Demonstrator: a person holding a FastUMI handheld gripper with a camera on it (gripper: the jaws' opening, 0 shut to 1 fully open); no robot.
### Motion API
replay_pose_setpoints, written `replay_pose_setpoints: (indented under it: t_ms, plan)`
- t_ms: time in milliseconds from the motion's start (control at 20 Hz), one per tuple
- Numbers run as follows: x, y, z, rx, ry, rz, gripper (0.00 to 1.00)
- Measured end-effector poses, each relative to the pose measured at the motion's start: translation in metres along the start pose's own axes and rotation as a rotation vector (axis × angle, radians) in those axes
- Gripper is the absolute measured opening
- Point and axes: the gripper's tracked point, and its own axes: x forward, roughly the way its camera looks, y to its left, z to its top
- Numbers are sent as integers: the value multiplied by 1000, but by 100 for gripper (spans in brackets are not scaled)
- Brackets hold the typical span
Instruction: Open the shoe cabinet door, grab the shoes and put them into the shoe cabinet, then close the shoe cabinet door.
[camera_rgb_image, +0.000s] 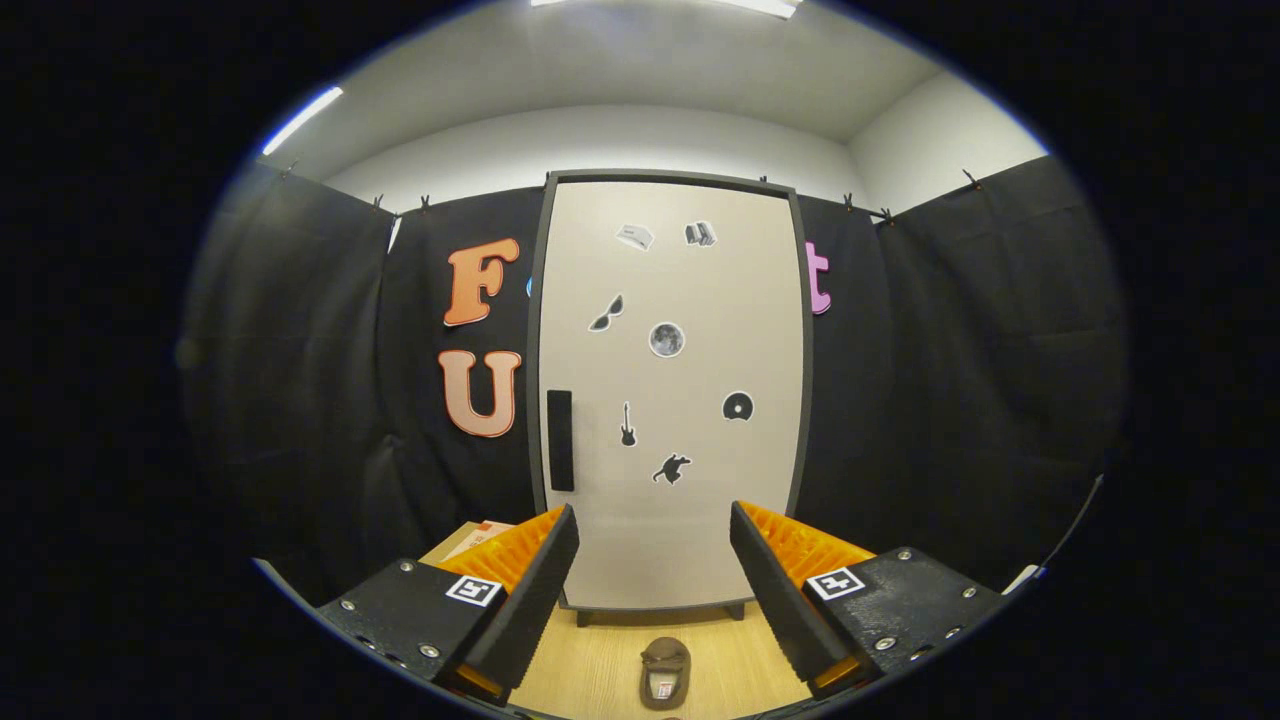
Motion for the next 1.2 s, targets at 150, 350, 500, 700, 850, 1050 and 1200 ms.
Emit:
replay_pose_setpoints:
  t_ms: [150,350,500,700,850,1050,1200]
  plan:
    - [19,13,-4,-12,1,17,95]
    - [51,40,-10,-10,3,51,95]
    - [78,58,-17,1,10,69,95]
    - [117,77,-27,-1,17,84,95]
    - [145,88,-35,-1,23,85,95]
    - [176,98,-42,1,36,82,95]
    - [197,106,-43,0,31,85,95]
